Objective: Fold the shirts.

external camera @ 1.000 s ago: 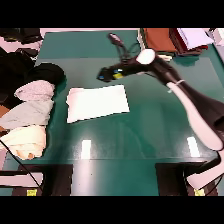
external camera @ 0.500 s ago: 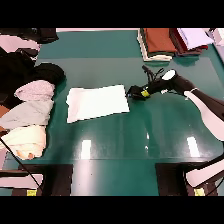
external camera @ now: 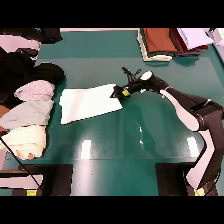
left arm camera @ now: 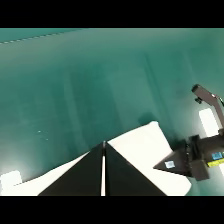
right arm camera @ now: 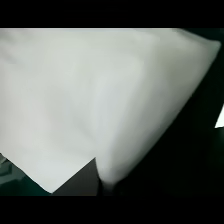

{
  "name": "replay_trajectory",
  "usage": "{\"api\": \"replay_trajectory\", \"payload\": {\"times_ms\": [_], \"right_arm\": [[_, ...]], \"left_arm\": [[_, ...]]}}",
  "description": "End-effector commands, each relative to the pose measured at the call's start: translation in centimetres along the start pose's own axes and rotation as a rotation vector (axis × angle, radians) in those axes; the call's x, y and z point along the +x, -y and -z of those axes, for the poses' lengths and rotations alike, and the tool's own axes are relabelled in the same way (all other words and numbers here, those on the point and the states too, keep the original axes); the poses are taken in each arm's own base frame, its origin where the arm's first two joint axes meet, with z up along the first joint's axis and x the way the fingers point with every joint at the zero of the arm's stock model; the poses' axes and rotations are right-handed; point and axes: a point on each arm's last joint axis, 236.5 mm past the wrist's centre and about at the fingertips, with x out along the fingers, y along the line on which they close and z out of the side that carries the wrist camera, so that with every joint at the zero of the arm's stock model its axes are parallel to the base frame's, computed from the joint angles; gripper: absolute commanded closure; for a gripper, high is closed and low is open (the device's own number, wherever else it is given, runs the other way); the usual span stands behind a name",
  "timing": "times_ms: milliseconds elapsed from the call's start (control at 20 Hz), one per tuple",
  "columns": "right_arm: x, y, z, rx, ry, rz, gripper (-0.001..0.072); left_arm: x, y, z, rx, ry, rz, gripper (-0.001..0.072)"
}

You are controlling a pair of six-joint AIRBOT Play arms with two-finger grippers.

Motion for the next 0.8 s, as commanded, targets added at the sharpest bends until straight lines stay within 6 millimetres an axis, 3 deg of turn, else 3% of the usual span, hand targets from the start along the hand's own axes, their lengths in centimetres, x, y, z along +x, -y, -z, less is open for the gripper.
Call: {"api": "replay_trajectory", "payload": {"times_ms": [0, 100, 200, 400, 550, 750], "right_arm": [[-1.3, -1.7, -2.0, -0.082, 0.014, -0.022, 0.0695], [-5.1, -0.2, -3.3, -0.135, 0.037, 0.057, 0.0696], [-10.3, 1.8, -4.3, -0.165, 0.078, 0.16, 0.0696], [-24.0, 7.3, -4.2, -0.079, 0.268, 0.339, 0.0696], [-35.7, 13.0, -1.1, 0.075, 0.44, 0.474, 0.0696], [-50.1, 20.3, 6.3, 0.337, 0.745, 0.658, 0.0696]], "left_arm": [[0.6, 2.4, 0.6, 0.076, -0.013, -0.007, 0.0684], [0.9, 4.7, 1.0, 0.113, -0.022, 0.024, 0.0684], [1.0, 6.4, 1.4, 0.138, -0.028, 0.05, 0.0684], [1.1, 7.5, 1.7, 0.158, -0.033, 0.066, 0.0684], [1.1, 7.5, 1.8, 0.156, -0.039, 0.066, 0.0684], [1.1, 7.5, 1.6, 0.144, -0.028, 0.067, 0.0683]]}}
